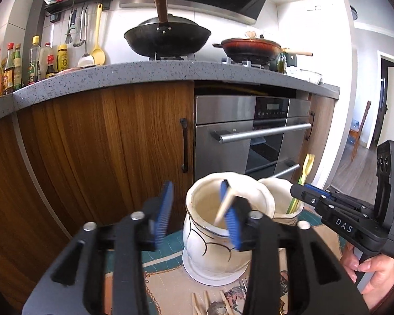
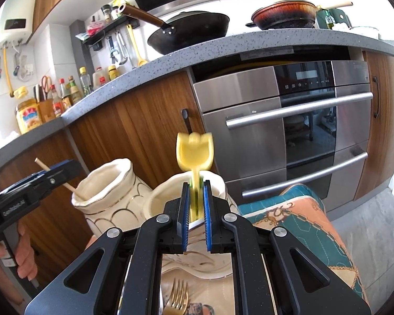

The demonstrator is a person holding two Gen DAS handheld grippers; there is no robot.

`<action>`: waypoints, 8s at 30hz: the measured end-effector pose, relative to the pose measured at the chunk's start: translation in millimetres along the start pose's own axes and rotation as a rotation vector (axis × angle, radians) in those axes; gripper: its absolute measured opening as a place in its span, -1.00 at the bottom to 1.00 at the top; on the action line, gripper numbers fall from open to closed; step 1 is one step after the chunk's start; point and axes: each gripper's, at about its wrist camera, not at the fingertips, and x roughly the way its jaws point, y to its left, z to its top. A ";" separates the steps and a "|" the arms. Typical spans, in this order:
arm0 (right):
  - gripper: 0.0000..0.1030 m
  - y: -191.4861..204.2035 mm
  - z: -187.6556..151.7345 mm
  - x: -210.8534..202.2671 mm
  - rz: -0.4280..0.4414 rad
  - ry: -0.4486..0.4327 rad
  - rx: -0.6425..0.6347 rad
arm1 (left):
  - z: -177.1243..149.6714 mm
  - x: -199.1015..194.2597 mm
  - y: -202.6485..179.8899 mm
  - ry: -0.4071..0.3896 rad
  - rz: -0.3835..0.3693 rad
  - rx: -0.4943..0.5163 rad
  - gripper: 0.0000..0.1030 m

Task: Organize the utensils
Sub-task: 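Drop chopstick in tall pot with left tool while right drops spoon in small pot, then grasp another chopstick with left tool while right grasps the gold fork, then drop chopstick in tall pot with left tool while right drops gold fork in small pot, then move both open tools back down to the utensils on the mat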

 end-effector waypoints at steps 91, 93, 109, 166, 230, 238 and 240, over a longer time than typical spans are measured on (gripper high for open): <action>0.00 40.6 -113.9 -24.9 -0.009 0.433 -0.060 | -150.4 -30.3 23.8 0.540 0.025 0.011 -0.88; -0.24 40.8 -114.8 -21.0 0.001 0.448 -0.046 | -149.9 -30.5 24.5 0.533 0.021 0.003 -0.88; -0.83 48.2 -104.7 -9.5 -0.058 0.611 -0.182 | -151.9 -32.6 30.4 0.516 -0.044 -0.017 -0.88; -0.88 51.5 55.1 -78.4 0.003 -0.173 -0.126 | 30.4 -35.7 38.5 -0.161 -0.197 -0.186 -0.88; 0.16 13.2 30.5 -15.4 -0.083 -0.007 -0.010 | 0.4 -28.1 66.7 -0.165 -0.050 -0.138 0.65; 0.74 21.1 -10.3 -57.5 -0.076 0.017 0.021 | -28.8 -63.8 57.2 -0.092 -0.012 -0.077 0.89; 0.80 23.5 -20.9 -64.6 -0.072 0.023 0.023 | -37.6 -68.6 56.8 -0.062 -0.005 -0.084 0.89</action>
